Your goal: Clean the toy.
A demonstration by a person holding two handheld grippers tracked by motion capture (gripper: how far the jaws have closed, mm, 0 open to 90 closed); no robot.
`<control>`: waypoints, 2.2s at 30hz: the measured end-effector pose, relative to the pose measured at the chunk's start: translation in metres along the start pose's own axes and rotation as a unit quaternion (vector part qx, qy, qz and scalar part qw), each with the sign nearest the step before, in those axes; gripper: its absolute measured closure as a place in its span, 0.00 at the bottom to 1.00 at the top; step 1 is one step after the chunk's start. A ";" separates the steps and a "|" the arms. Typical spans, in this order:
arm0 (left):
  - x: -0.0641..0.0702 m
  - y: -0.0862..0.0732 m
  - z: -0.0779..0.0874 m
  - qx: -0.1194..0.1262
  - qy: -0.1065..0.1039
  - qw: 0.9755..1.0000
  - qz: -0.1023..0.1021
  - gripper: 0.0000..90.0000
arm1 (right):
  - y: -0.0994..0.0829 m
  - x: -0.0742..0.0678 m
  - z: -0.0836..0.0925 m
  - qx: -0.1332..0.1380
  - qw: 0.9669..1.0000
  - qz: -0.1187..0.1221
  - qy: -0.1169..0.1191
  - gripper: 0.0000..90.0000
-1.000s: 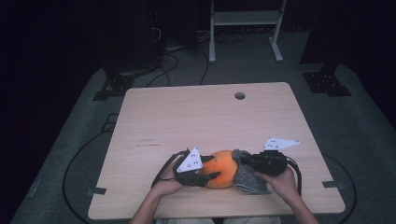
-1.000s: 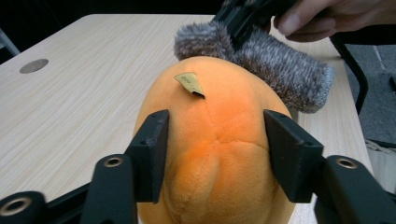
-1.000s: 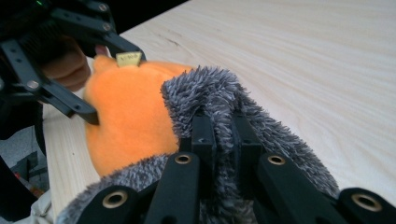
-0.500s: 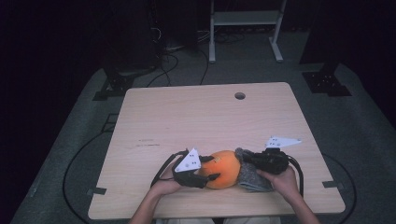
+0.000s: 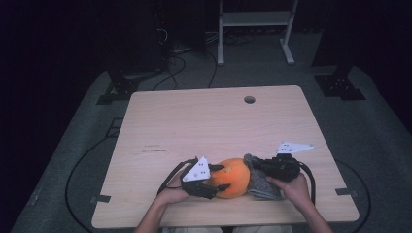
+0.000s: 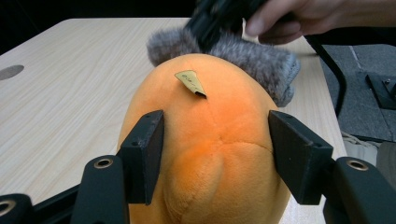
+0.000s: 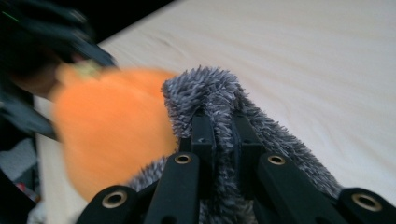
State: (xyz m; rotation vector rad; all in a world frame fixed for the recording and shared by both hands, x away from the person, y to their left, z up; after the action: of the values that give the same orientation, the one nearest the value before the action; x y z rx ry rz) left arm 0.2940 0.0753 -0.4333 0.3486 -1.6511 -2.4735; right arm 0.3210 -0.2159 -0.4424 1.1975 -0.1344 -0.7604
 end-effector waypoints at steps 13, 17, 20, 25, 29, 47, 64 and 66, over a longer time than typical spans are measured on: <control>0.005 0.002 -0.006 0.000 -0.006 1.000 -0.011 0.41 | 0.017 -0.023 0.004 0.023 0.998 0.040 0.034 0.91; 0.004 0.002 -0.007 0.004 -0.007 1.000 -0.008 0.41 | 0.008 -0.009 0.002 -0.001 1.000 0.027 0.005 0.91; 0.004 0.001 -0.006 0.003 -0.007 1.000 -0.007 0.40 | 0.005 -0.004 0.007 -0.005 1.000 0.020 -0.009 0.91; 0.004 0.002 -0.007 0.003 -0.004 1.000 -0.009 0.39 | 0.017 -0.022 0.011 0.036 0.998 0.030 0.038 0.91; 0.004 0.003 -0.009 0.000 0.003 1.000 0.001 0.31 | 0.016 -0.030 0.002 0.018 0.998 0.051 0.035 0.91; -0.004 -0.008 -0.007 -0.014 0.004 1.000 0.021 0.32 | -0.005 0.011 0.011 -0.011 0.999 -0.015 -0.031 0.91; -0.006 -0.013 -0.013 -0.028 -0.009 0.999 0.046 0.14 | 0.002 -0.001 0.015 -0.014 0.999 0.015 -0.035 0.91; -0.005 -0.011 -0.012 -0.024 -0.002 0.999 0.032 0.23 | 0.013 -0.011 0.023 0.018 1.000 0.016 -0.008 0.91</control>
State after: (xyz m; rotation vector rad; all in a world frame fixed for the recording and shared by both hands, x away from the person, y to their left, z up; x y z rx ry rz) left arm 0.3021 0.0698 -0.4478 0.2796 -1.5760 -2.4645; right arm 0.3077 -0.2257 -0.4190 1.2207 -0.1804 -0.7411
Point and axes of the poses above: each handheld gripper's, and its own axes: z roughly backward along the jaws, y roughly out of its top, x roughly to its right, the point moved 1 cm from there along -z, roughly forward along the jaws, and after that the axes turned 5 degrees about x, right-handed, at the moved point
